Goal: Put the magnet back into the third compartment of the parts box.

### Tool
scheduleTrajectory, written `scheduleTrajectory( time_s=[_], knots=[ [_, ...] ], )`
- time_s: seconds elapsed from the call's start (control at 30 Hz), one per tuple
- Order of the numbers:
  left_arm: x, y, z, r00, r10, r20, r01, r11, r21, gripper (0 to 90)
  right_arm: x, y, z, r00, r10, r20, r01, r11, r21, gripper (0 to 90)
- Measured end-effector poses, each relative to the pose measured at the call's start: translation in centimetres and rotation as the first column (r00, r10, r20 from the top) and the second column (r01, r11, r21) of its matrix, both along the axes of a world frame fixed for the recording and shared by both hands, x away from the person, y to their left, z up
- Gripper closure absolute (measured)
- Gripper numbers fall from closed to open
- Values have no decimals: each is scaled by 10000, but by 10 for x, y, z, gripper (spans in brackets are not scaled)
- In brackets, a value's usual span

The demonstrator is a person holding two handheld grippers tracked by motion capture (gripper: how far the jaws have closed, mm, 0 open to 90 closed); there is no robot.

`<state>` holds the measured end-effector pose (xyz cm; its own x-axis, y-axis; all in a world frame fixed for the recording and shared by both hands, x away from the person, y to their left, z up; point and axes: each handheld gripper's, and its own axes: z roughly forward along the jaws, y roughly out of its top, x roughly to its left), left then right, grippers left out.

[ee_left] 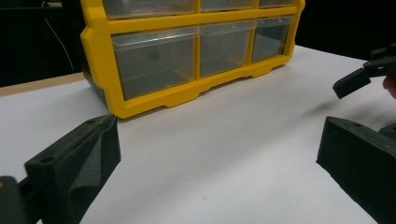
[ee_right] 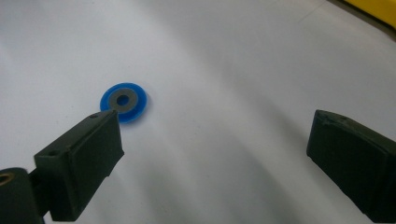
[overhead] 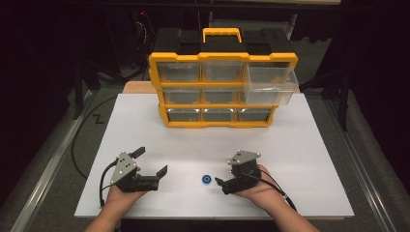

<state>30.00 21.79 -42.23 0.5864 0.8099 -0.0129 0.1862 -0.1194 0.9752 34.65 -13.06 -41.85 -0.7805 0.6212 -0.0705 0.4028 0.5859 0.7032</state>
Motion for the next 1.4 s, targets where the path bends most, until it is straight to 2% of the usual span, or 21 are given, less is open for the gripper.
scheduleTrajectory(
  time_s=[0.23,0.6,0.7,1.07,1.23,1.4],
  knots=[
    [1,0,0,10000,24,-32,-23,10000,7,2,-5,16,-4,9987,493,-123,-494,9987,-142,86],
    [1,1,0,10000,-51,29,51,10000,-10,2,-10,36,-10,9900,1313,-523,-1324,9910,-175,220],
    [0,1,0,10000,-73,45,73,10000,-9,2,-9,39,-11,9876,1416,-677,-1431,9895,-188,273],
    [0,1,0,9999,-85,65,85,10000,-30,2,-6,43,-7,9827,1695,-741,-1723,9845,-329,545],
    [0,1,0,9999,-94,56,94,10000,-1,2,-3,43,-7,9797,1735,-1003,-1778,9834,-365,605],
    [0,1,0,9999,-81,65,81,10000,-24,2,-2,45,-7,9770,1848,-1067,-1911,9802,-522,605]
  ],
)
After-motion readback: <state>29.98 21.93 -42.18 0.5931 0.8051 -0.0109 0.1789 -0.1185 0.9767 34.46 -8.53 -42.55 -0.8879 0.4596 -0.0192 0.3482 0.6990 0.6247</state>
